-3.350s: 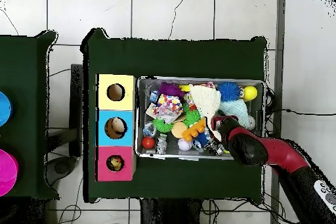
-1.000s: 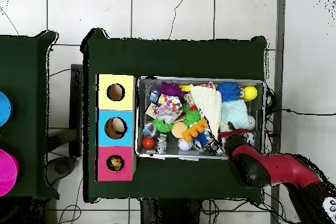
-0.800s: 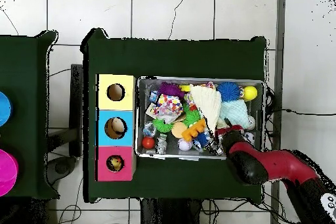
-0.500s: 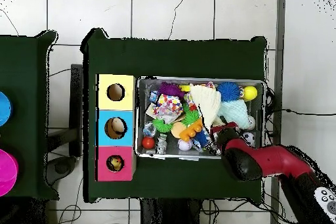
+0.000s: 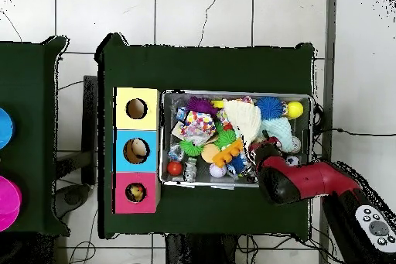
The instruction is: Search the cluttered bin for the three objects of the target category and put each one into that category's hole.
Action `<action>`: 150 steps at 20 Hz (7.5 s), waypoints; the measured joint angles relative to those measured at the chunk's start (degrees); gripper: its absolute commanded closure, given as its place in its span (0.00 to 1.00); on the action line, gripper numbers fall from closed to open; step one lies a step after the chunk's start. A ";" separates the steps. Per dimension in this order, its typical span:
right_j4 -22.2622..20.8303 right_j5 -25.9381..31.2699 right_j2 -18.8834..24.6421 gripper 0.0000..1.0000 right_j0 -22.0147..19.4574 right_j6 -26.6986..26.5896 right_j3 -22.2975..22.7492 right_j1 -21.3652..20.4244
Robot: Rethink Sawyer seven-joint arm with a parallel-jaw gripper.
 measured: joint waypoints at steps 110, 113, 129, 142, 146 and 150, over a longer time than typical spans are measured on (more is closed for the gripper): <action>31.94 12.98 7.15 1.00 12.79 0.00 14.23 -4.41; 32.64 12.32 7.16 1.00 13.31 0.00 15.03 -4.79; 33.85 9.63 7.15 1.00 13.63 0.00 16.29 -4.97; 33.73 9.62 6.30 1.00 13.61 0.00 16.24 -5.14; 32.55 9.63 5.00 1.00 13.03 0.00 16.00 -6.01; 31.29 9.64 4.44 1.00 11.69 0.00 15.73 -7.29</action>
